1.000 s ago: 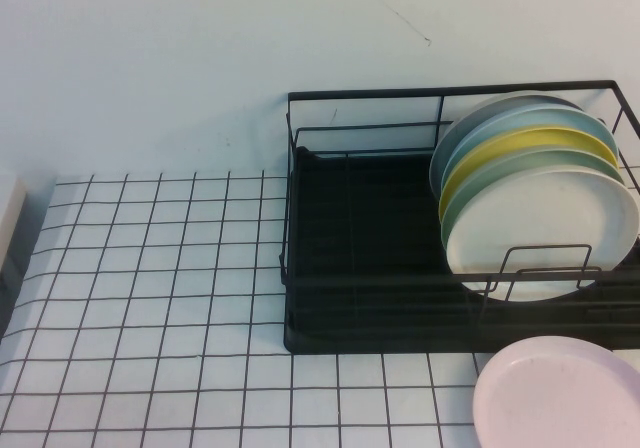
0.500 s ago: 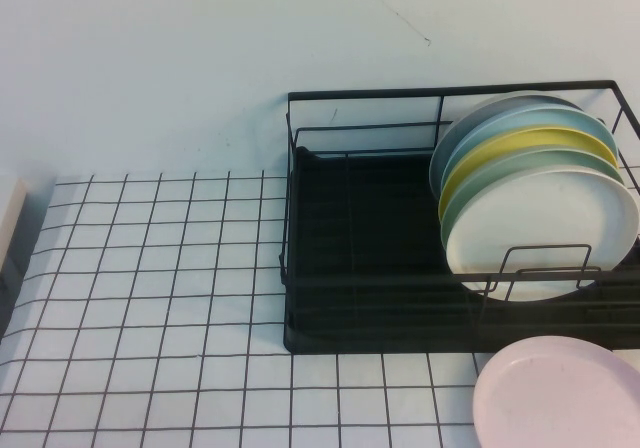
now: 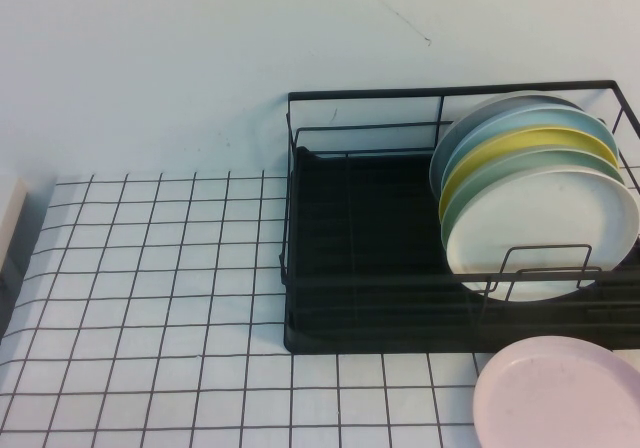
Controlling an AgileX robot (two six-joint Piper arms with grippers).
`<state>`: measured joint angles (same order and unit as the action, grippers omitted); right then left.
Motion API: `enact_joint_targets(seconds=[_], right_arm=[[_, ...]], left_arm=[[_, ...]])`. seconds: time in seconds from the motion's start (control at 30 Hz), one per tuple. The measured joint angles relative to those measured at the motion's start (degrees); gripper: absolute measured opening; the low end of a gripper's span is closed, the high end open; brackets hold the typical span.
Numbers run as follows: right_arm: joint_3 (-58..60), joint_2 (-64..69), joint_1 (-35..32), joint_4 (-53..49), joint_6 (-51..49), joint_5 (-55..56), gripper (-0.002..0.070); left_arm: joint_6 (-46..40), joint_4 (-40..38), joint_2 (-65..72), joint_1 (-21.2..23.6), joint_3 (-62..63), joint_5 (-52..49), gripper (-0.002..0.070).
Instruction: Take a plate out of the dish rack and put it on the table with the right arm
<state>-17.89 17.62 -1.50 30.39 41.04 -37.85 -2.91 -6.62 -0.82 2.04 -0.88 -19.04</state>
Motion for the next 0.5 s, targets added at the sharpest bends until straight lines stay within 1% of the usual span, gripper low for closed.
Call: enact_joint_targets(seconds=[0.2, 0.5], right_arm=[[0.8, -0.3, 0.0, 0.3, 0.2, 0.7, -0.0002], [3.9, -5.8, -0.9, -0.4, 1.1, 2.0, -0.0002]], left_arm=[[0.0, 0.0, 0.0, 0.0, 0.0, 0.0, -0.0004], [0.0, 0.0, 0.0, 0.0, 0.0, 0.0, -0.0004]])
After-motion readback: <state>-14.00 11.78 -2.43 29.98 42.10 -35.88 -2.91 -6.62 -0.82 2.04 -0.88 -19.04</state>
